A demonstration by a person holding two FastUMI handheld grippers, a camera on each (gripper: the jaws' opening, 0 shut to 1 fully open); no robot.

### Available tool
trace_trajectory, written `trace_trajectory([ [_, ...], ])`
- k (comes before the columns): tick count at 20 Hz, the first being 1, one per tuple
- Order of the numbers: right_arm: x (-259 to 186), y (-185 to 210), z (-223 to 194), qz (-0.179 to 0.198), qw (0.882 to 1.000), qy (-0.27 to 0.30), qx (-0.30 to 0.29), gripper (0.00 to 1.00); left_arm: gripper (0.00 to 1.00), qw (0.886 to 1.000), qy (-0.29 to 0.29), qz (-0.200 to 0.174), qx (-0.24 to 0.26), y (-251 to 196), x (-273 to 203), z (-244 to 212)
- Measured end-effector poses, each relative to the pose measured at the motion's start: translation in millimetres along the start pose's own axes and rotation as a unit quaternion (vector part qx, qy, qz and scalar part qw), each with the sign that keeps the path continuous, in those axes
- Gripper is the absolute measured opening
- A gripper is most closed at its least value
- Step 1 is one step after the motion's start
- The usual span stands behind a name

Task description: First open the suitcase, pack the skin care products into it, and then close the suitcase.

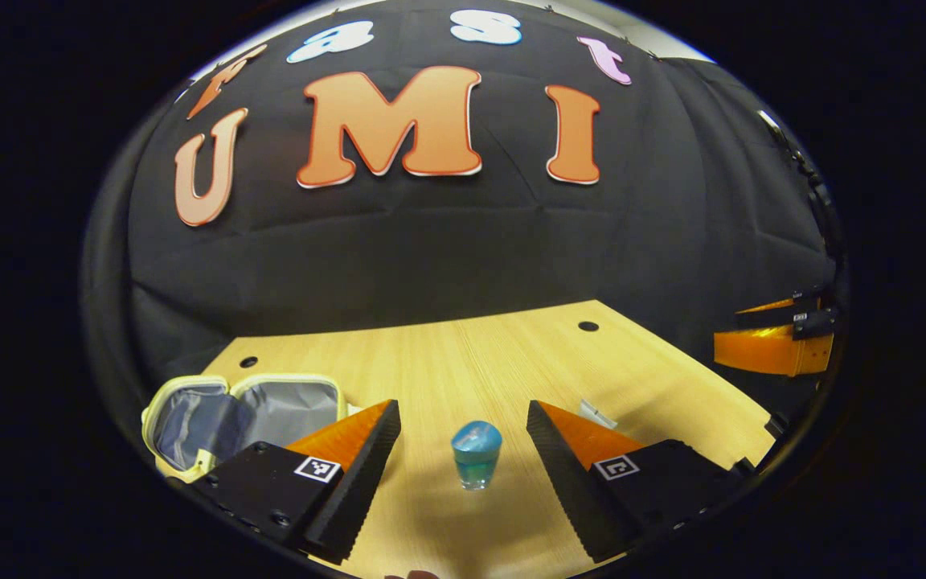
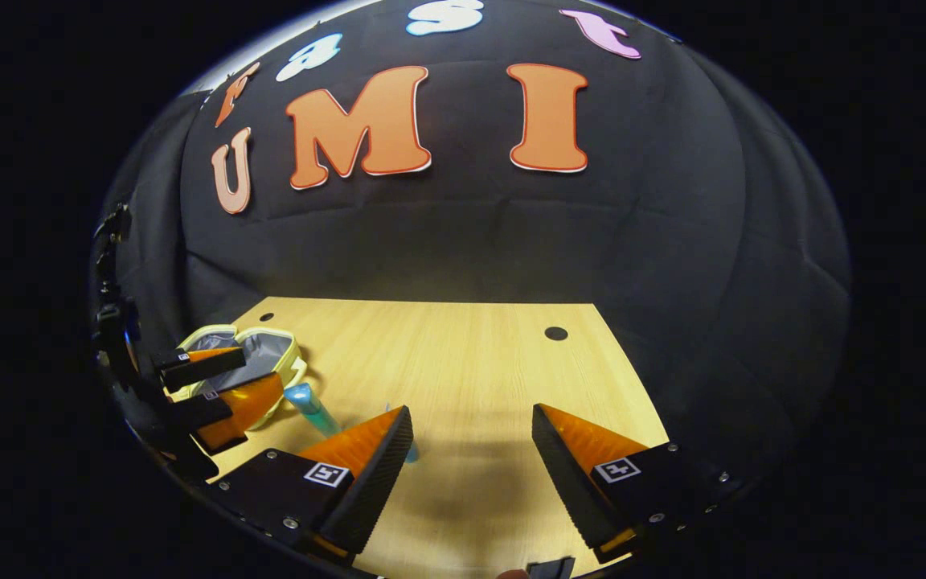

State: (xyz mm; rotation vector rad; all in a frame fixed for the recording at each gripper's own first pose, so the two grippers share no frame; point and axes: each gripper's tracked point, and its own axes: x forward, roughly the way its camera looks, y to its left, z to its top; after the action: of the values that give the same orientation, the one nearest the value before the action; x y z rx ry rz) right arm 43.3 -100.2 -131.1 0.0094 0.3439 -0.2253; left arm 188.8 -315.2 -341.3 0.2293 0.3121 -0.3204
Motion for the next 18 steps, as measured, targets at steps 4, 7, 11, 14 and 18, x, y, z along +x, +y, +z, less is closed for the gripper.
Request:
trace_trajectory([
  [4,4,-16,-8,-0.01,1.0,0.012,0.003,0.95,0.99,0.999,0.036,0.004,0.035,-7,31,-38],
  [7,7,-24,-9,-0.018,1.0,0.014,0.005,0.95,0.99,0.998,0.057,0.008,0.029,-8,49,-63],
  [11,10,-31,-16,-0.024,0.999,0.027,0.012,0.95,0.99,0.997,0.074,0.013,0.016,-6,70,-83],
  [14,10,-32,-24,-0.029,0.999,0.042,0.006,0.95,0.99,0.996,0.084,0.014,0.006,-2,84,-99],
  [18,12,-35,-34,-0.034,0.998,0.056,0.004,0.95,0.99,0.995,0.097,0.021,-0.005,2,94,-115],
])
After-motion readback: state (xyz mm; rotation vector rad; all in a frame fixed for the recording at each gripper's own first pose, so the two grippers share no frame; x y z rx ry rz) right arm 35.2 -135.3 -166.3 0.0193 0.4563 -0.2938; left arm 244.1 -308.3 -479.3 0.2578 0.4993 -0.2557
